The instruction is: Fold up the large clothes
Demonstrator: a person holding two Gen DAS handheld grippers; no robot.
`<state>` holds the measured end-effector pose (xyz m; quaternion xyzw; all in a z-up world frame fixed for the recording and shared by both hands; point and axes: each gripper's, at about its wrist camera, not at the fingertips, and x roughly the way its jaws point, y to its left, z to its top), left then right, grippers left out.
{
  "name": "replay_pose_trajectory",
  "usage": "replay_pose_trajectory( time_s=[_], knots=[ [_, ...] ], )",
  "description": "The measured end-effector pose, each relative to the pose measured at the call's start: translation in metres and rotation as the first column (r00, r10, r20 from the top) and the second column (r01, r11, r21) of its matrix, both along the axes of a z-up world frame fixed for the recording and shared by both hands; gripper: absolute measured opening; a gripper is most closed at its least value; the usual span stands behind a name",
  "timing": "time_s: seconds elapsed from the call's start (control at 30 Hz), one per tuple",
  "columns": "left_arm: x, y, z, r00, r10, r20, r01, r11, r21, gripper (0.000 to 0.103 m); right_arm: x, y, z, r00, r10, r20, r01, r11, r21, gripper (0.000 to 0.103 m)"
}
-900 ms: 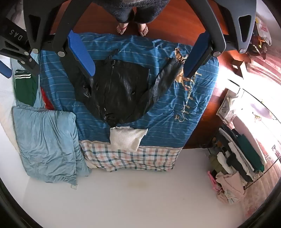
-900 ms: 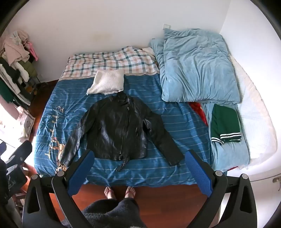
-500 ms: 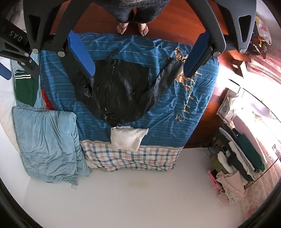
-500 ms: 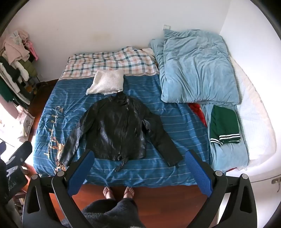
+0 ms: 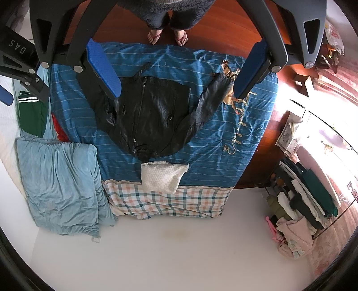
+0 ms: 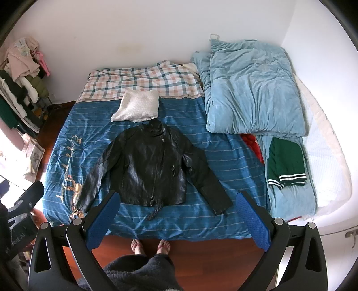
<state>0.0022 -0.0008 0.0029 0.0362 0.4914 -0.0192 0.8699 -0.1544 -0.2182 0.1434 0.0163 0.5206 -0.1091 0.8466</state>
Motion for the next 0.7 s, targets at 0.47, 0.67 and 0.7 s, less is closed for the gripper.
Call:
replay_pose_trajectory(
  time_s=[0.47, 0.67, 0.7],
  knots=[
    [0.0002, -0.0007, 0.0004, 1.000, 0.001, 0.000, -0.001, 1.000, 0.003, 0.103, 0.0005, 0.0012, 0.0013, 1.000, 0.003, 0.002, -0.003, 1.000, -0.005, 0.103],
    [0.0004, -0.0005, 0.0003, 1.000, 0.001, 0.000, -0.001, 1.000, 0.002, 0.103, -0.0002, 0.0012, 0.0016, 1.000, 0.001, 0.006, -0.001, 1.000, -0.005, 0.103],
    [0.0001, -0.0007, 0.0003, 1.000, 0.002, 0.001, -0.002, 1.000, 0.002, 0.103, -0.0005, 0.0015, 0.0013, 1.000, 0.001, 0.005, -0.001, 1.000, -0.006, 0.103]
  ],
)
